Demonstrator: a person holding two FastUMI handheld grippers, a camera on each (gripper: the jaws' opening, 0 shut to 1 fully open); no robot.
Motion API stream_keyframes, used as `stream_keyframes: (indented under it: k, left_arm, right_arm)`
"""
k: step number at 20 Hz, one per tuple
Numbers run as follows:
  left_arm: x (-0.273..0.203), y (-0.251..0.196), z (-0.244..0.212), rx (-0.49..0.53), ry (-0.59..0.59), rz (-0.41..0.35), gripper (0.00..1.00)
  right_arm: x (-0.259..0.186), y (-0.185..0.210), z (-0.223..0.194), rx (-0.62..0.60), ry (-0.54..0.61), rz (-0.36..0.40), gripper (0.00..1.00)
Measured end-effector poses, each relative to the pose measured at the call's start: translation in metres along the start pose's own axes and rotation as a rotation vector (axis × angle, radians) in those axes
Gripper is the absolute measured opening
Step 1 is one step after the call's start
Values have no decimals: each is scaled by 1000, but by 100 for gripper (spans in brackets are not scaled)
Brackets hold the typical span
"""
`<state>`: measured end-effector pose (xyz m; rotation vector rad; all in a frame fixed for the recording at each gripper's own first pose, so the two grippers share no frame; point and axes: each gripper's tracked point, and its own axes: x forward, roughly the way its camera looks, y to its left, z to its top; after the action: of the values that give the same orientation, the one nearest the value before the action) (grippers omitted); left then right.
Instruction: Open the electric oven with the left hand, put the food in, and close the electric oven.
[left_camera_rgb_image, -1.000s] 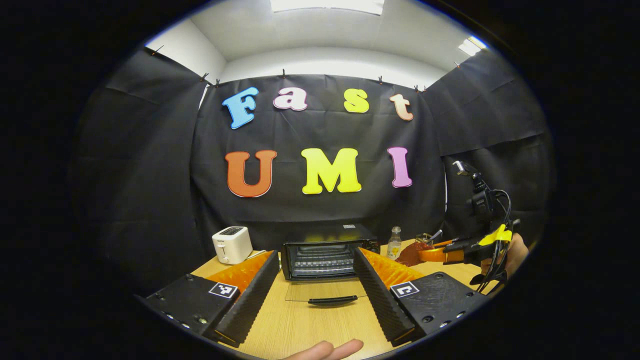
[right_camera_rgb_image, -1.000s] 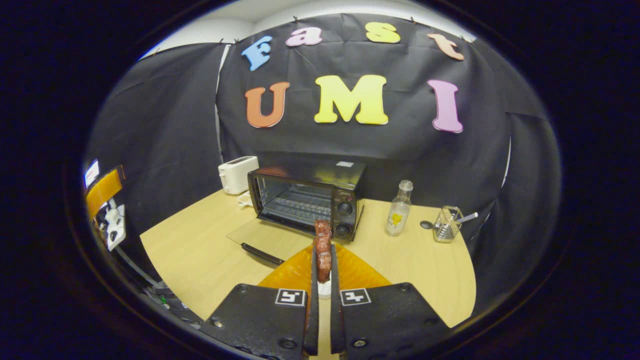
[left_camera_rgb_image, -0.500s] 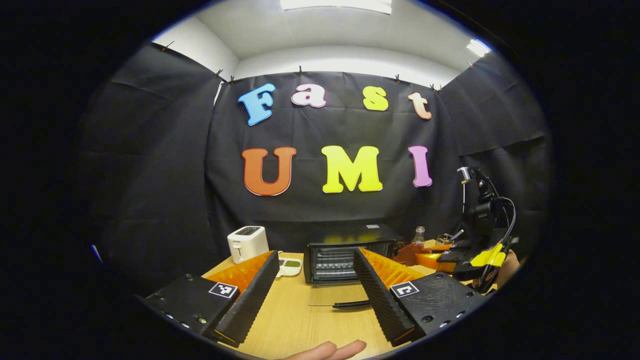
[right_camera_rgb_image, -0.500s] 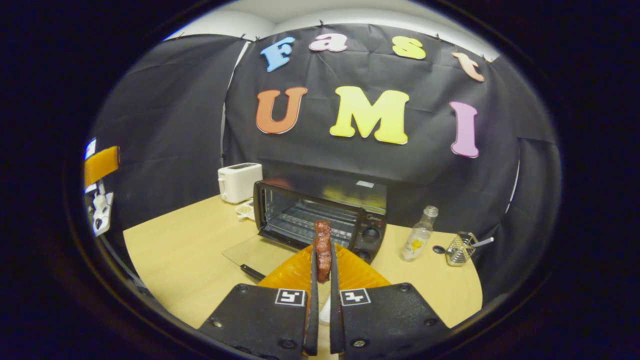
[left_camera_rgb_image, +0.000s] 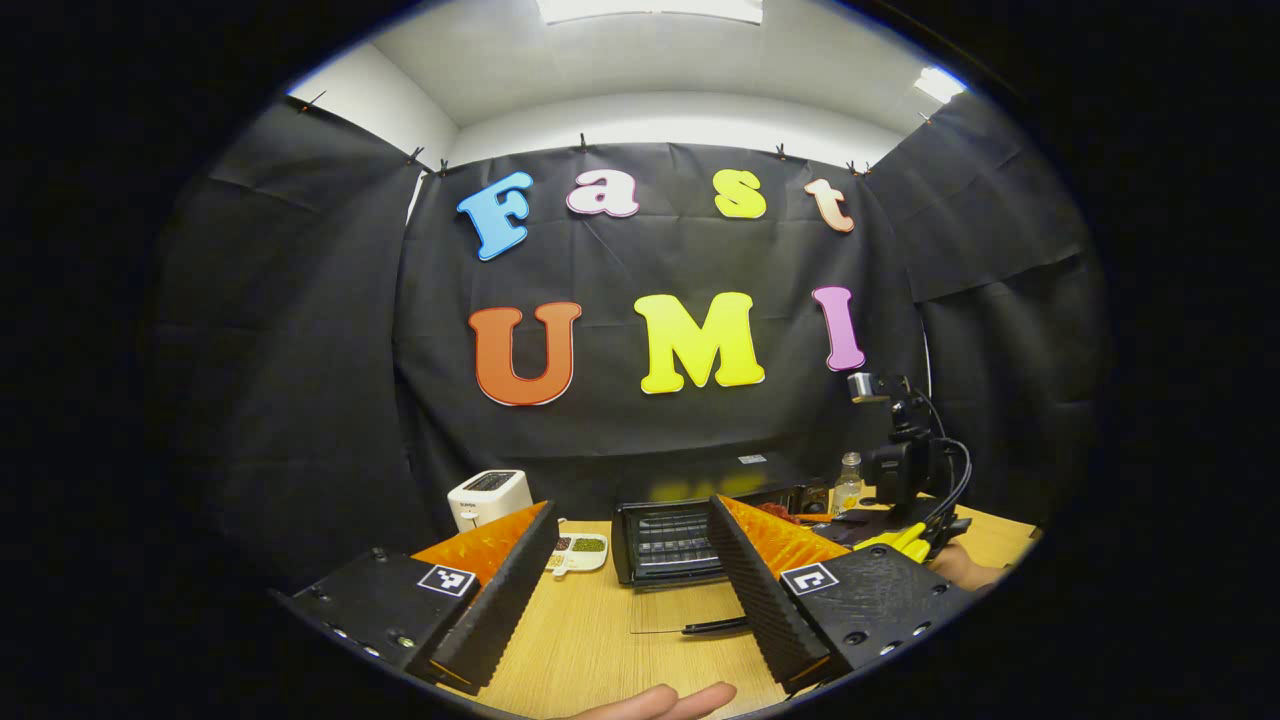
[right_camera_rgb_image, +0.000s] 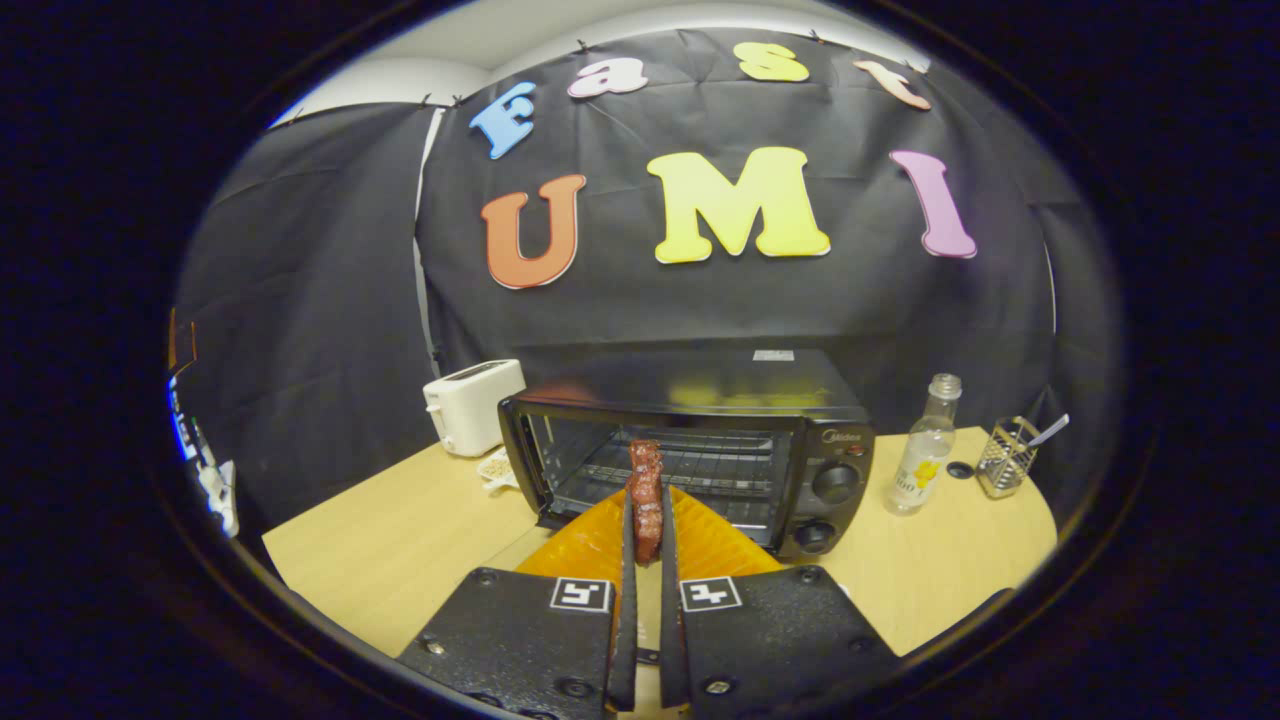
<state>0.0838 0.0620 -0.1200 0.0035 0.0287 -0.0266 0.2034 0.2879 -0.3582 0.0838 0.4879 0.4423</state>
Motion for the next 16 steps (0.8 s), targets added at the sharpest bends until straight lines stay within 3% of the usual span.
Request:
stream_keyframes:
  k: [8,14,16]
  left_arm:
    - [2,25,-11,-27,19,62,94]
    - [1,18,-9,-4,8,42,94]
    - [-1,8,-12,-43,24,-2,94]
  right_arm:
    - [81,4,-15,375,10,2,12]
    - [133,-17,-24,627,53,-26,12]
    - [148,-26,-25,622,58,-49,14]
